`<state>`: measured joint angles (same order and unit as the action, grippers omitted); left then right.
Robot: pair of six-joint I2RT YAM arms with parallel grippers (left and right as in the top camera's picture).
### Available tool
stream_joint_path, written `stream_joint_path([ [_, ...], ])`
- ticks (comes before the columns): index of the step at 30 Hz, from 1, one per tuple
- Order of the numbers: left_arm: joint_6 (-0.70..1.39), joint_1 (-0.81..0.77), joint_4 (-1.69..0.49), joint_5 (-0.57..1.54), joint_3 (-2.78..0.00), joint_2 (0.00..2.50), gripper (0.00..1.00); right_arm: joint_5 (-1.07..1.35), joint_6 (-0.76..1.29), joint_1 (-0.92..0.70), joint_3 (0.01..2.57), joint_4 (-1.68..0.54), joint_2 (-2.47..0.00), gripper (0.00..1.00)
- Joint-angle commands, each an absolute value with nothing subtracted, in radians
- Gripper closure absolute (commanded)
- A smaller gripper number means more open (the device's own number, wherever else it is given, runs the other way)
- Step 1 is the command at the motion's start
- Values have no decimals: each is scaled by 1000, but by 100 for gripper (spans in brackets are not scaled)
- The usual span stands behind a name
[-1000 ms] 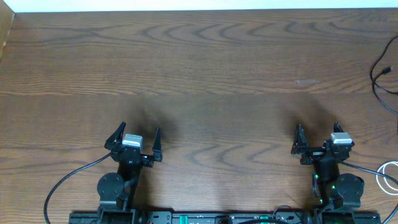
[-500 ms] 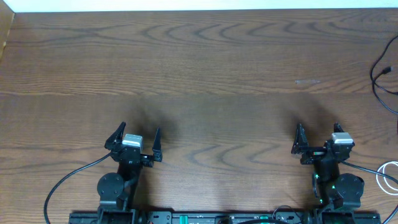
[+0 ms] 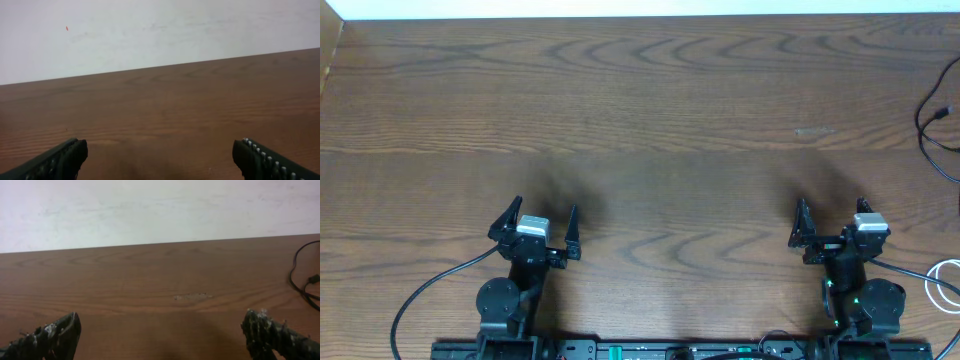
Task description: Untangle cables
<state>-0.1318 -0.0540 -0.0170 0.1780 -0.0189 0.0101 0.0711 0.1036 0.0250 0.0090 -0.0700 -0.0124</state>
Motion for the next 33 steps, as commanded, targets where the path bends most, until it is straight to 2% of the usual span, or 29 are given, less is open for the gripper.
stream_joint_path([
  [1, -141, -49, -55, 191, -4, 4, 2, 62, 119, 29, 6, -72, -6, 1],
  [33, -141, -49, -55, 191, -4, 4, 2, 62, 119, 29, 6, -71, -6, 1],
])
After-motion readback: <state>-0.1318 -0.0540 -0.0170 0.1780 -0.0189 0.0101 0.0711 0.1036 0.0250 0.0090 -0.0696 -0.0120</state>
